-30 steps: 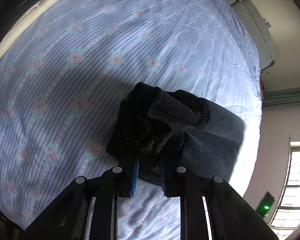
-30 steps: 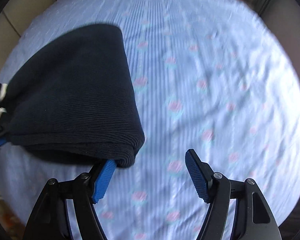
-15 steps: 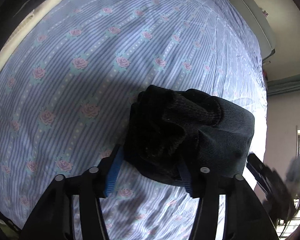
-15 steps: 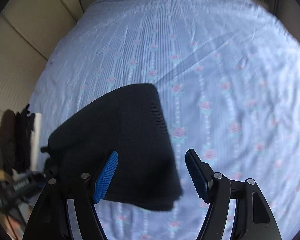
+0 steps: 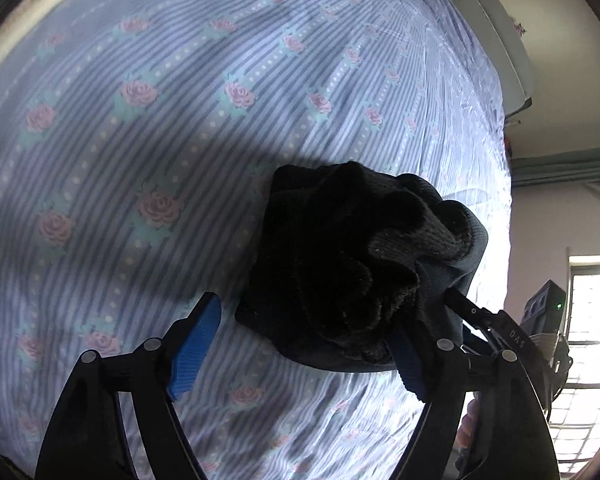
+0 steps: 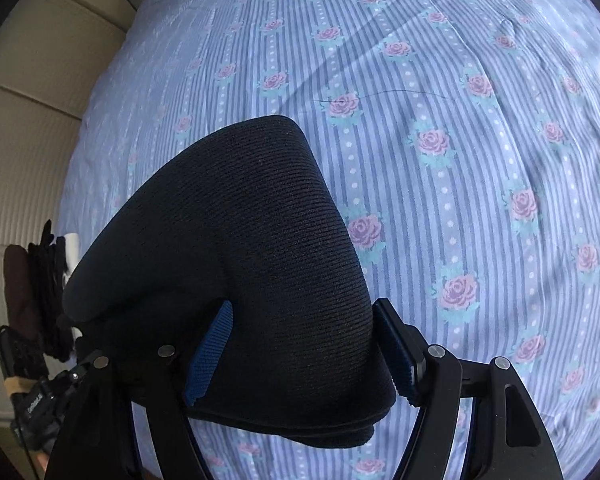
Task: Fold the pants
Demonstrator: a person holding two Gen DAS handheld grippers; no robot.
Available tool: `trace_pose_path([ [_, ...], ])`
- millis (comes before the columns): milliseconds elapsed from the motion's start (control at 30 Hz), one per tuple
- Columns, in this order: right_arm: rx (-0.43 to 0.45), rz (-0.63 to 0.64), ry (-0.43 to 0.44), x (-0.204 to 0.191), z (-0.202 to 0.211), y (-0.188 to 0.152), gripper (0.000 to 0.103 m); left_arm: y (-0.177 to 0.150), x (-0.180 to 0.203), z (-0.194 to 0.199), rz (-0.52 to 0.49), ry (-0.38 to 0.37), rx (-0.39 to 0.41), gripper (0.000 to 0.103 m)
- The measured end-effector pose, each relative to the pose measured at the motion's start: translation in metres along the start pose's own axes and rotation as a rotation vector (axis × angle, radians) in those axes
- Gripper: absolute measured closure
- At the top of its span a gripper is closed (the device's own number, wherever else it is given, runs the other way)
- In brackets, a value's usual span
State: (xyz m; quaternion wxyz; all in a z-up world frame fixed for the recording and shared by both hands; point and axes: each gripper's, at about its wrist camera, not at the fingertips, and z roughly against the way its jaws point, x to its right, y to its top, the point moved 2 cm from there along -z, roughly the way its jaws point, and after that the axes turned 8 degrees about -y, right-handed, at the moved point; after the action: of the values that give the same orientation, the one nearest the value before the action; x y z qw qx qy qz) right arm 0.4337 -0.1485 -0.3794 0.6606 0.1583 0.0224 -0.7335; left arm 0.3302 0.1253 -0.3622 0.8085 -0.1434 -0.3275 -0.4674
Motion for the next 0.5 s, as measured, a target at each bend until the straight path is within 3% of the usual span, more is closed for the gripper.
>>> trace_pose_path([
  [133, 0.002, -0.018, 0.011, 0.000, -0.009, 0.002, 0.033, 0.003, -0.008, -0.010, 0.039, -0.059, -0.002, 0.023],
  [233, 0.007, -0.030, 0.010, 0.001, -0.013, 0.002, 0.032, 0.001, -0.018, -0.018, 0.128, -0.122, 0.012, 0.022],
  [500, 0.023, -0.096, 0.038, 0.002, -0.030, -0.001, 0.031, 0.001, -0.026, -0.025, 0.221, -0.177, 0.046, 0.026],
])
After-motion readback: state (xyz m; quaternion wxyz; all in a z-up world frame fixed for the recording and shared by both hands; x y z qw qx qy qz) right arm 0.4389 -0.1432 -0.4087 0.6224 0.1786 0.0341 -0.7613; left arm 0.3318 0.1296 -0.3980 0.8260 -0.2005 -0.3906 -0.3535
